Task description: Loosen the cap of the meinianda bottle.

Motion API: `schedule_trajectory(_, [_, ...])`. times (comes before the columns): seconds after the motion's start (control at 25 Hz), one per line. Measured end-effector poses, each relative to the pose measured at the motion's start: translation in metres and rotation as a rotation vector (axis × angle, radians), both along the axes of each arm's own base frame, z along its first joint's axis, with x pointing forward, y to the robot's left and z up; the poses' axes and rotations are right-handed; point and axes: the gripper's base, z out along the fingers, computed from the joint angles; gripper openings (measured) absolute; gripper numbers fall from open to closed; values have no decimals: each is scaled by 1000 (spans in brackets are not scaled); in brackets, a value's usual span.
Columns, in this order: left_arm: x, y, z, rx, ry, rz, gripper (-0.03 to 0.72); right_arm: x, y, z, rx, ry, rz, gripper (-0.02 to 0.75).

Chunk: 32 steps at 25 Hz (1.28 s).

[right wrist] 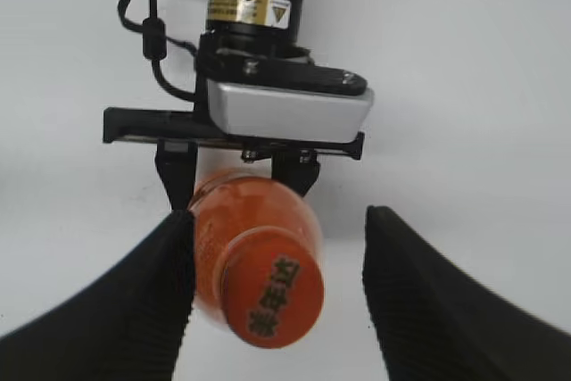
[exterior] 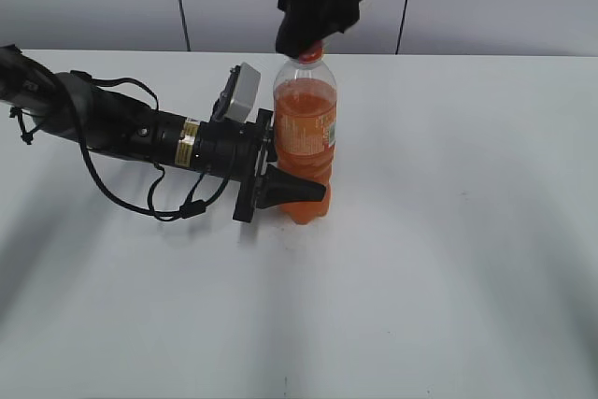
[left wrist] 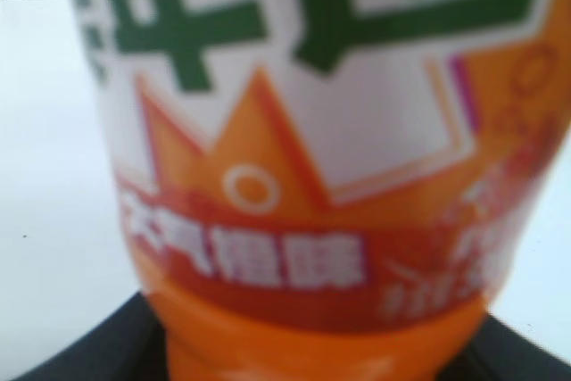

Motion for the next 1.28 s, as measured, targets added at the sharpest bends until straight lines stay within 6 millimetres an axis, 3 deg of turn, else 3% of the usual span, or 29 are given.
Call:
schedule_trajectory(0.32, [0,0,0,0,1,0,395,-7,-5,39,191,186,-484,450])
schedule_trajectory(0.68, [0,0,0,0,1,0,395,-4,-11,40,327,471,-1118,451])
schedule_trajectory(0.92, [0,0,0,0,1,0,395,-2,-14,34,335,503,-1259,451])
schedule_trajectory(1.28, [0,0,0,-1,4,3,395,-3,-15,19,293,539,-1314,451])
